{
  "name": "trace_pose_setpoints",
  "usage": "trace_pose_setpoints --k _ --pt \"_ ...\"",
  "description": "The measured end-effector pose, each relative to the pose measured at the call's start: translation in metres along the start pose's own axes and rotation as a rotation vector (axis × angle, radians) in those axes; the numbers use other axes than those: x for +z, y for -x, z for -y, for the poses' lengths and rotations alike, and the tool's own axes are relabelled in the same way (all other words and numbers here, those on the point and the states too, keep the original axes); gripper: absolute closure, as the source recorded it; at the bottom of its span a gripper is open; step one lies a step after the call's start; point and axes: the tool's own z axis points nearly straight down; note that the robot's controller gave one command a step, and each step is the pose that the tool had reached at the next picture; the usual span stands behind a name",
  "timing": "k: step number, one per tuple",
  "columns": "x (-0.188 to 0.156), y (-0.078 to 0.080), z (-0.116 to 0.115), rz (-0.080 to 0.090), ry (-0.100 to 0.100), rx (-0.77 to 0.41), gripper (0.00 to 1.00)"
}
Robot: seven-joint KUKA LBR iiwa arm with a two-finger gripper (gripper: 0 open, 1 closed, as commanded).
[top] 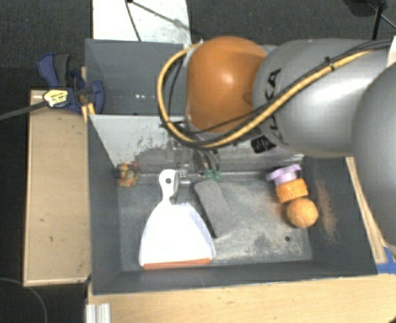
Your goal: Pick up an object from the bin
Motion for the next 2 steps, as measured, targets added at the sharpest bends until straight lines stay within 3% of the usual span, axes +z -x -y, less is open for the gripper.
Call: trace_pose_setpoints --k 1,2 --pt "0.05 0.004 -0.01 0.006 0.0 -0.316 0.0" --pt "0.13 0.011 -0.024 -0.007 0.0 -0.657 0.0"
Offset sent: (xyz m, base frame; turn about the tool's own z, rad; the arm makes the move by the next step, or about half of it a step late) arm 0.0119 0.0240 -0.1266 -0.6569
